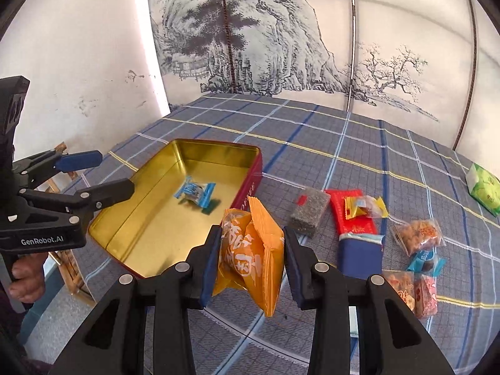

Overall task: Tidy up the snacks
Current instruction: 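Grasp the orange pastry bag with the right gripper and lift it, then lower the orange pastry bag into the tin and open the right gripper, then grasp the blue-and-mint packet with the left gripper while the right gripper grasps the pink cake, then carry the blue-and-mint packet into the tin and release it with the left gripper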

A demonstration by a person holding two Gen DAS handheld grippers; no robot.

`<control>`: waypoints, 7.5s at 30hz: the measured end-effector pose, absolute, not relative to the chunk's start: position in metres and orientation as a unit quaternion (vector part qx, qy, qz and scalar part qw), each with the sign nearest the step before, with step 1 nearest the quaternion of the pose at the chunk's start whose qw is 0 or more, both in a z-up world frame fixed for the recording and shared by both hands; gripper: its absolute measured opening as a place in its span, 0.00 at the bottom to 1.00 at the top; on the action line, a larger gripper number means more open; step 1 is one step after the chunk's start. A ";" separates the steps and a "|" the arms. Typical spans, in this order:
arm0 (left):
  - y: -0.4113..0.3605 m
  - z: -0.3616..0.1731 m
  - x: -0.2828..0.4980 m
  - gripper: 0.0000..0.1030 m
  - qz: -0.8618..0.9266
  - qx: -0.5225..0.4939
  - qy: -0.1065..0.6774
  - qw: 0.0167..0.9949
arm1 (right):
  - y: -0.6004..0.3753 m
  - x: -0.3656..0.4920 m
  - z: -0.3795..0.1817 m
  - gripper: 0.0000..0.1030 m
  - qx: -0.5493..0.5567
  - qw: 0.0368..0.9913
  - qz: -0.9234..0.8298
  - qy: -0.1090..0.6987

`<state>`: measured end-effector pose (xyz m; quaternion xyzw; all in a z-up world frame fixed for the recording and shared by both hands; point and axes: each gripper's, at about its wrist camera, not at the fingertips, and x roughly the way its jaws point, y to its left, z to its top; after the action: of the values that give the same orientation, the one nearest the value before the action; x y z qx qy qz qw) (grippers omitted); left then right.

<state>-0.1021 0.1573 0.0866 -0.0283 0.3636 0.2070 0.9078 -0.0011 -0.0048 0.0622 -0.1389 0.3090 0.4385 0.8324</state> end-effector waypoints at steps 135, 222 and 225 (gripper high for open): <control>0.002 0.036 0.021 0.44 0.022 -0.110 0.518 0.848 | -0.180 0.132 -0.007 0.58 0.029 0.824 0.402 0.397; 0.209 0.050 -0.066 0.43 0.231 -0.135 0.431 0.862 | -0.204 0.152 -0.023 0.24 -0.021 0.889 0.235 0.392; 0.214 0.046 -0.062 0.43 0.235 -0.134 0.434 0.859 | -0.205 0.152 -0.024 0.24 -0.021 0.889 0.235 0.393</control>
<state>-0.0616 0.2143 0.0462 -0.1339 0.4342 0.2353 0.8592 0.1523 -0.2046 -0.0235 -0.0208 0.3931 0.2347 0.8888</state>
